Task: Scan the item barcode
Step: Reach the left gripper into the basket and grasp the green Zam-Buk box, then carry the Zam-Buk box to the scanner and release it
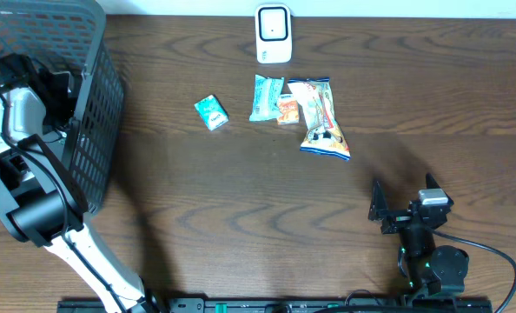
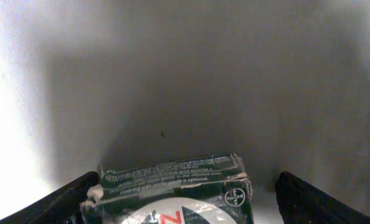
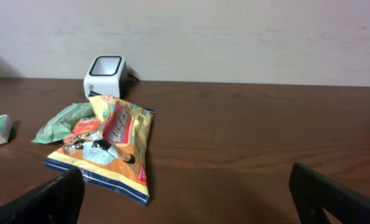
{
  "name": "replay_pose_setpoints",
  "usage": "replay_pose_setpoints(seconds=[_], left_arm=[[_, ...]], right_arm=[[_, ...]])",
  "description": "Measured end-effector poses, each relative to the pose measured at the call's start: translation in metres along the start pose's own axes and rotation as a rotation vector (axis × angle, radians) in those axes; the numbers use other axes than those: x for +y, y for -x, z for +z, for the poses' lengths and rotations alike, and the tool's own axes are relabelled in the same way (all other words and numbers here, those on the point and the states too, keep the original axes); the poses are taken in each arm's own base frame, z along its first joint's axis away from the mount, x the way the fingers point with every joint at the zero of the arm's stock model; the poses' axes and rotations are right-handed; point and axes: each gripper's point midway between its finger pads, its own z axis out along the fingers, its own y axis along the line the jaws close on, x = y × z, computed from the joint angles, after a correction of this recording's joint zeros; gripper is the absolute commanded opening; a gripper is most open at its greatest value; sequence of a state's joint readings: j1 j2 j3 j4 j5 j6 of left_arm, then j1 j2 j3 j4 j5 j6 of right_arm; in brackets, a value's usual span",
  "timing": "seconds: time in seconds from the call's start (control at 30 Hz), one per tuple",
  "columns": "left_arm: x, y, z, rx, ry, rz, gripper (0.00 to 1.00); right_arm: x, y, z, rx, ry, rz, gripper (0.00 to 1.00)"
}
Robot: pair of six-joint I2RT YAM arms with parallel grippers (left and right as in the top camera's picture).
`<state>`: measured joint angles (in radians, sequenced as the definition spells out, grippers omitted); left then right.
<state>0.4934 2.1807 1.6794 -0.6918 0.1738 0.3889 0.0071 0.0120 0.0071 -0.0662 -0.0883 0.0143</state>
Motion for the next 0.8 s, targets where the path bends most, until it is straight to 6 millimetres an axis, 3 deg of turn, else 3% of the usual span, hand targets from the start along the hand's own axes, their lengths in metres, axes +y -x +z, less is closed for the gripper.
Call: replay_pose_setpoints(seconds=[0.33,0.8], left_arm=[[0.003,-0.001,0.000,0.006,0.016,-0.156,0.79],[0.010,-0.015,-0.003,0.064,0.073,-0.230,0.69]], right_arm=[[0.000,0.000,0.000,0.000,0.000,0.000,0.99],[0.000,0.000,0.000,0.000,0.000,0.000,0.99]])
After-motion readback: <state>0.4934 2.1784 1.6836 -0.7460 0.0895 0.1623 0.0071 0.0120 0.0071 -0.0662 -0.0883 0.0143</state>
